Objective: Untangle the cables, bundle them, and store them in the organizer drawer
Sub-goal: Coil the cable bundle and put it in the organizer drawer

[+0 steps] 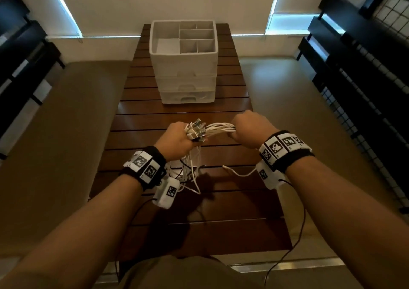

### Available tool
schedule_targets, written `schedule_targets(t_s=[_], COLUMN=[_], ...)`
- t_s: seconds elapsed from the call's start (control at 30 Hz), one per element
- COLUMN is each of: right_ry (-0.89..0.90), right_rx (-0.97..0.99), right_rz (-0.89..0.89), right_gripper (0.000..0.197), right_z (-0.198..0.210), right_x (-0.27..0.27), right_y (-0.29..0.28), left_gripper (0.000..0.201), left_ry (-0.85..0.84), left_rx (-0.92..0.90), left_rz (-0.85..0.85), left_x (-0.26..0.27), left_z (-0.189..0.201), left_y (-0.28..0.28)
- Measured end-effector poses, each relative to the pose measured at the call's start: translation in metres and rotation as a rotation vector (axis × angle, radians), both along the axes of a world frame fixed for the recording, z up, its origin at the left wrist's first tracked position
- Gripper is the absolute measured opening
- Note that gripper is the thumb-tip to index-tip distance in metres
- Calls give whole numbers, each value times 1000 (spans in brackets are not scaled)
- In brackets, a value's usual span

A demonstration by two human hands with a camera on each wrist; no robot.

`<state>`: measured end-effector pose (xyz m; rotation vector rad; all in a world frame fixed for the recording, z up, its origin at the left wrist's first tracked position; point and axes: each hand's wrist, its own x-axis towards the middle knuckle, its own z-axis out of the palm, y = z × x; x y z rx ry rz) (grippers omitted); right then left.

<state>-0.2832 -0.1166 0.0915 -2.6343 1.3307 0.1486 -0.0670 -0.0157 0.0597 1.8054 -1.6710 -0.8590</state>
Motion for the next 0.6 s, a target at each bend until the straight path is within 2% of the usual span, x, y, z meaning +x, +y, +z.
schedule_targets(t_s=[0.07,0.23,0.3,0.43,0.53,0.6], right_ry=[-48,-170,-237,-306,-230,-270], right_rx=[-79,-157,-129,11,-44,-141], right_rz=[-11,-32,-45,-78,-104,-77], right_gripper=[28,14,18,25,23,20], right_z=[7,5,-1,-3,19,47], right_x=[-5,-14,-20,-44,-56,-52], right_y=[-4,-5,-7,-20,-28,-26], left_gripper=[15,19,23,22,19,9], left_ry=[5,-90,-128,-76,-112,-67], left_rx=[-48,-150,-182,-201,-173,-192], left_rz=[8,-20,-36,37,29,40], left_x=[-3,-2,3,23,29,31], left_z=[11,35,42,54,51,50], left_y=[-7,-15,-13,-9,0,3])
